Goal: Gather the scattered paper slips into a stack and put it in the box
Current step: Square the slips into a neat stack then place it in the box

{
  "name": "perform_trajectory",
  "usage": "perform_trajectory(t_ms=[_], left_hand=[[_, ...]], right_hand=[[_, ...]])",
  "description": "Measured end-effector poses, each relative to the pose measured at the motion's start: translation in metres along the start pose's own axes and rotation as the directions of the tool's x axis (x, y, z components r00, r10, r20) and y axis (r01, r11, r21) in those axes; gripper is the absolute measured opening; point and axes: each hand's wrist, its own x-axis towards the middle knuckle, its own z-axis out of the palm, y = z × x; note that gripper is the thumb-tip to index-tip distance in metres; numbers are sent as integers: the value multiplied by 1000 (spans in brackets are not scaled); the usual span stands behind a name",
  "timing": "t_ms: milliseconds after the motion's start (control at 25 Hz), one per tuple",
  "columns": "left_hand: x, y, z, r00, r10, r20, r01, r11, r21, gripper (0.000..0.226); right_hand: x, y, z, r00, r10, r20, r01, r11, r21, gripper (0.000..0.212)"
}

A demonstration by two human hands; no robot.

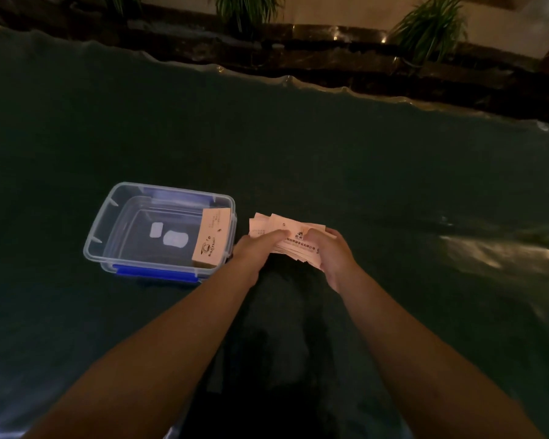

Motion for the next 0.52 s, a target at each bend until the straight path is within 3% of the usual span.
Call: perform_trajectory(t_ms=[240, 520], left_hand=[[17, -4, 1, 999, -19, -29, 19, 999, 25, 85], [18, 3, 0, 998, -51, -36, 49, 998, -49, 34]], right_hand=[[20, 7, 7, 999, 42, -21, -43, 998, -45, 44], [28, 11, 8, 998, 61, -14, -61, 998, 9, 50]])
